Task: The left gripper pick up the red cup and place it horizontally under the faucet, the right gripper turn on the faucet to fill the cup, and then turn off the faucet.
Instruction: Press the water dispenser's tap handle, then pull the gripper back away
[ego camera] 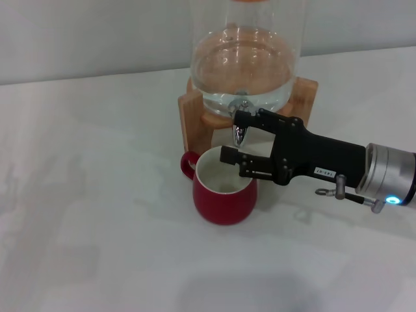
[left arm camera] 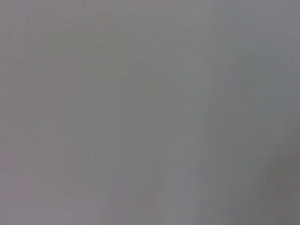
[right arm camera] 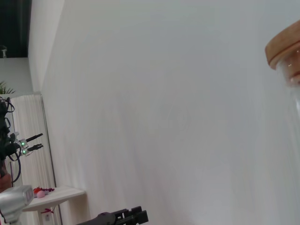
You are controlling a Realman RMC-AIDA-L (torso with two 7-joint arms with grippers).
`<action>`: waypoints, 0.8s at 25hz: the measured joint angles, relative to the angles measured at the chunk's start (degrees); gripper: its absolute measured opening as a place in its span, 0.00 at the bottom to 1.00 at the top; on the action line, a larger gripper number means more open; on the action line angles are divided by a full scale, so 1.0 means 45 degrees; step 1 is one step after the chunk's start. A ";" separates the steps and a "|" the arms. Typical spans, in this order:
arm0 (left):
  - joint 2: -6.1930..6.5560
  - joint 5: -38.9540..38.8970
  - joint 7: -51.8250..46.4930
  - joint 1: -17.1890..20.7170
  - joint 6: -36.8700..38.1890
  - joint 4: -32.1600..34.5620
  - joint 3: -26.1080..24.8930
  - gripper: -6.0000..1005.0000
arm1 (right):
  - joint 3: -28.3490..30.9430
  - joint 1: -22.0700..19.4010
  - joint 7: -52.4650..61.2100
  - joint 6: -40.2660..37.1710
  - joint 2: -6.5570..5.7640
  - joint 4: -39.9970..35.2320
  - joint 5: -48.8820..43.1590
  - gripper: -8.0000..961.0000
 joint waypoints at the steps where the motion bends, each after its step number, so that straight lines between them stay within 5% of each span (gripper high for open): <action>1: -0.0001 0.0003 0.0000 0.0000 -0.0001 -0.0002 0.0000 0.45 | 0.0000 -0.0004 0.0001 0.0015 -0.0018 -0.0042 0.0005 0.86; 20: 0.0000 0.0112 0.0000 0.0001 -0.0114 -0.0024 0.0000 0.45 | 0.0343 0.0011 0.0001 0.0071 -0.0183 -0.0169 -0.0038 0.86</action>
